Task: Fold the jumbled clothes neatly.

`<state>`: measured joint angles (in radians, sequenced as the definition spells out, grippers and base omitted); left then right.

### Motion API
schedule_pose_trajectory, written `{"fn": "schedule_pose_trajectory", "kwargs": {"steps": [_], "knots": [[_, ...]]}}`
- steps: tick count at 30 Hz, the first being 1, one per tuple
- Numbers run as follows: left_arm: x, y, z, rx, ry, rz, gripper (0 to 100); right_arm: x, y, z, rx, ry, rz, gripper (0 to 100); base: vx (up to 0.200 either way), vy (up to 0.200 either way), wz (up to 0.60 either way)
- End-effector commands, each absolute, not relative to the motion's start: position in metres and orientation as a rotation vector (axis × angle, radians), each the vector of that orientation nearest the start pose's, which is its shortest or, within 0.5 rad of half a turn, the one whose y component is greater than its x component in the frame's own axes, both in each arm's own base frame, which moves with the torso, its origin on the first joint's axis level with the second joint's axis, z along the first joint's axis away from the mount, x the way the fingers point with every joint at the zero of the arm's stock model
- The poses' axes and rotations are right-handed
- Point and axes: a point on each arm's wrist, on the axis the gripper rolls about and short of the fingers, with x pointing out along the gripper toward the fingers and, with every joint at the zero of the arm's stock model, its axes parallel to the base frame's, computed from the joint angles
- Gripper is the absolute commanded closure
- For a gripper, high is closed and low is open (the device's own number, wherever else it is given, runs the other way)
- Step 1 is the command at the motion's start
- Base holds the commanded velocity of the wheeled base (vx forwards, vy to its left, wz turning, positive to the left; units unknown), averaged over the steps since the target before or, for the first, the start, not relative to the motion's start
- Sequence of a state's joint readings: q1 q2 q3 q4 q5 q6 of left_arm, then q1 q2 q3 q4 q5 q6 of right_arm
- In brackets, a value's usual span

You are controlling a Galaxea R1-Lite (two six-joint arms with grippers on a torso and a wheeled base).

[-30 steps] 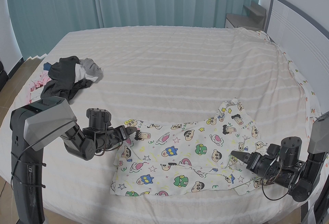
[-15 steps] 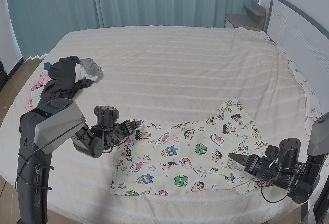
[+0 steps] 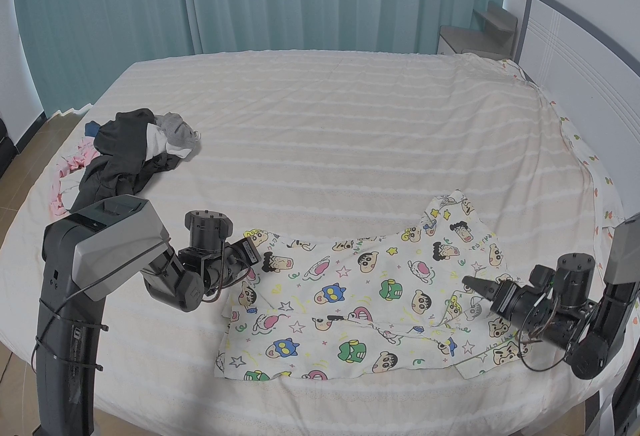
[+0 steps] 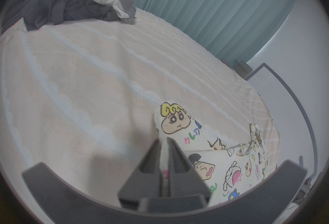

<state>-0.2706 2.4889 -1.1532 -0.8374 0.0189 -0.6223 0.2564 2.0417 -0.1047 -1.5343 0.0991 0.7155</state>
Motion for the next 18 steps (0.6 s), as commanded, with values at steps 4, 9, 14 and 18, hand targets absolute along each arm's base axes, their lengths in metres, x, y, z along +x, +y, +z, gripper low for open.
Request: {"fn": "schedule_pose_trajectory", "kwargs": {"steps": [4, 9, 14, 18], "knots": [[0.426, -0.115, -0.003, -0.534, 0.415, -0.008, 100, 0.308, 0.019, 0.016, 0.518, 0.402, 0.125, 0, 0.0, 0.0, 0.0], [0.422, -0.114, 0.009, -0.533, 0.395, 0.001, 100, 0.355, 0.011, 0.027, 0.501, 0.406, 0.096, 0, 0.0, 0.0, 0.0], [0.421, -0.108, 0.016, -0.535, 0.382, 0.009, 100, 0.396, 0.002, 0.04, 0.477, 0.402, 0.082, 0, 0.0, 0.0, 0.0], [0.415, -0.105, 0.017, -0.532, 0.392, 0.017, 100, 0.422, -0.011, 0.036, 0.355, 0.426, 0.082, 0, 0.0, 0.0, 0.0]]}}
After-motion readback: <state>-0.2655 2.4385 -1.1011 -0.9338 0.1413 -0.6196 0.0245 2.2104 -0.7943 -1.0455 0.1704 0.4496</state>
